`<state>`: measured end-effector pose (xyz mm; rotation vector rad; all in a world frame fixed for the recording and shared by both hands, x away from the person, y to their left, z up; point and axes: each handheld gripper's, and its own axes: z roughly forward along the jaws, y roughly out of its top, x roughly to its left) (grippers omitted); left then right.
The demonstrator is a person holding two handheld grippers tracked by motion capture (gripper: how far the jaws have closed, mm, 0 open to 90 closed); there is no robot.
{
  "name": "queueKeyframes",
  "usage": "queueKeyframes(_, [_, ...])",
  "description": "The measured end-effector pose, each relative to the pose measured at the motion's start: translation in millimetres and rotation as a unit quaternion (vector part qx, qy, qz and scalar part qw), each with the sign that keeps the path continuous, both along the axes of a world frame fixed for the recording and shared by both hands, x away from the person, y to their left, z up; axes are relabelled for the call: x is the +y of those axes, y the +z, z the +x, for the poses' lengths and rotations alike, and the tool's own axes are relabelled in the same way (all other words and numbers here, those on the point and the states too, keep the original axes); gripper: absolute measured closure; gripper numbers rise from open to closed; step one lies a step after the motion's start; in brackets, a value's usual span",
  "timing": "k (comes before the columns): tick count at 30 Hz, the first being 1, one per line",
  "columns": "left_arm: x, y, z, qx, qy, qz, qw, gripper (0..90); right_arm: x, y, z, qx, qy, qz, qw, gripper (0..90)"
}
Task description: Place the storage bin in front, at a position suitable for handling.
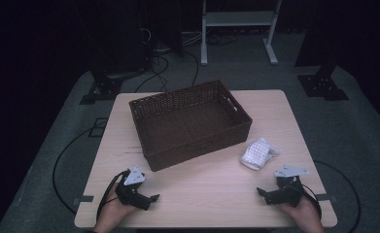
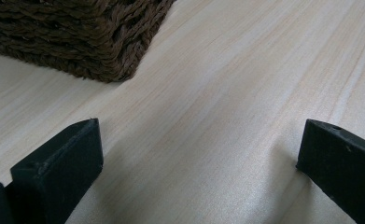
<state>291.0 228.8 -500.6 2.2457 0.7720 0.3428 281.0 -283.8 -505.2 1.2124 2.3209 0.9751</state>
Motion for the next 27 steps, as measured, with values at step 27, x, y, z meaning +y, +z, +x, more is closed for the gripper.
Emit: queueKeyframes(27, [15.6,11.4,-1.4,-0.006,-0.001,-0.037,0.9993,35.6,-0.7,3.2,-6.0,-0.008,0.003,0.005,1.0000,16.5])
